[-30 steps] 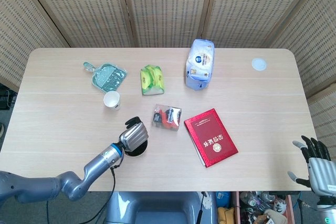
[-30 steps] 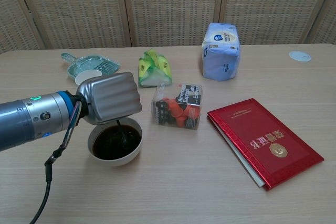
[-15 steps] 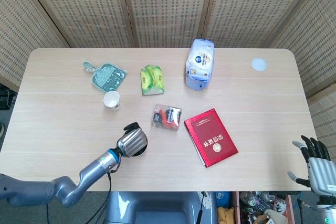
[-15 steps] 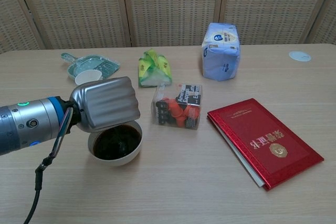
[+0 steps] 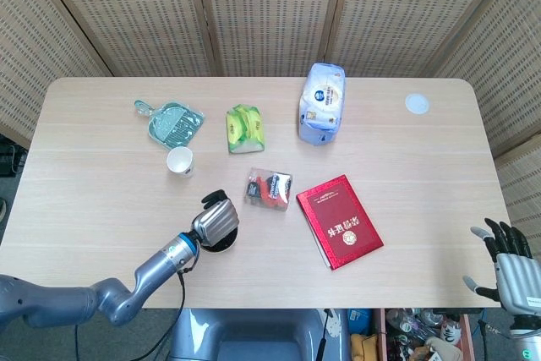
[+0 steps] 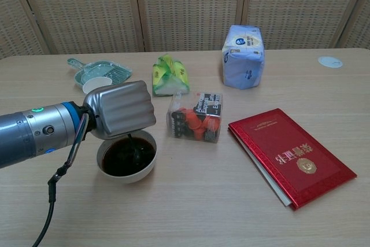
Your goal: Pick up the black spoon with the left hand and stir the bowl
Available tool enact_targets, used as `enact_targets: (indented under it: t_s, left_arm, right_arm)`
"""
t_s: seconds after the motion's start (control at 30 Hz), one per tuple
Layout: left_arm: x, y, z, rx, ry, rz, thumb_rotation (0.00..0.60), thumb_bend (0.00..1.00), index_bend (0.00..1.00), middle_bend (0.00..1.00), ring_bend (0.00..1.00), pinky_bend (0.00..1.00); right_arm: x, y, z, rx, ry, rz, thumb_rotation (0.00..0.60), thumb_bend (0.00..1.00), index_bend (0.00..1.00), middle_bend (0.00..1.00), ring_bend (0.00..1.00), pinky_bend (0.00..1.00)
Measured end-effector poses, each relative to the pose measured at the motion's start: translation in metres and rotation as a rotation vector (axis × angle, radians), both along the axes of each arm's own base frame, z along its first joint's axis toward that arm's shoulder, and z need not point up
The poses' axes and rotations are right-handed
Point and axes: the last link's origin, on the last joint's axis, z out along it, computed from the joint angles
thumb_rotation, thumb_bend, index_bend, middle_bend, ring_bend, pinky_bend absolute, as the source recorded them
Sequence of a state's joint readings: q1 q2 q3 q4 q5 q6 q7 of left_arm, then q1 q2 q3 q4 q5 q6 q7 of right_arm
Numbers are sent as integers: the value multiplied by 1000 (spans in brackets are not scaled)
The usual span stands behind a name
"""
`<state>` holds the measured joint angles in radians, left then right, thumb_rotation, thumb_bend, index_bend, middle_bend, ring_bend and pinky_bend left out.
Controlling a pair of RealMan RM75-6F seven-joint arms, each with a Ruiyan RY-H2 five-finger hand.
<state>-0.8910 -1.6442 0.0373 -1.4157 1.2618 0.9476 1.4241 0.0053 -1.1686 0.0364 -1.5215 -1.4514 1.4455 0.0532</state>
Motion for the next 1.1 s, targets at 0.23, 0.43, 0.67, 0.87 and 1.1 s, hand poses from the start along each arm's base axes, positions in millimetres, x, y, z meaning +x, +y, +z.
enact_targets:
  t_s: [0.23, 0.43, 0.67, 0.87, 1.1]
  left_arm:
    - [-6, -4, 4, 1, 5, 0, 600, 382, 670, 826, 774, 740]
    - [-4, -5, 5, 4, 4, -3, 600, 350, 670, 822, 774, 740]
    - [-1, -8, 5, 10, 11, -8, 600, 242, 670, 821, 774, 740]
    - [-1, -9, 7, 18, 16, -8, 600, 232, 648, 821, 774, 740]
    - [0, -9, 16, 34, -10, 13, 600, 209, 595, 821, 773, 740]
  right_arm:
    - [0, 0, 0, -2, -2, 3, 600, 126, 230, 168, 72, 108]
    - [1, 0, 0, -3, -2, 8, 600, 128, 230, 169, 73, 108]
    - [1, 1, 1, -7, -2, 6, 600, 128, 236, 173, 73, 108]
    - [1, 0, 1, -8, -4, 9, 600, 127, 236, 173, 73, 108]
    - [1, -1, 1, -6, -3, 12, 600, 128, 236, 173, 73, 108]
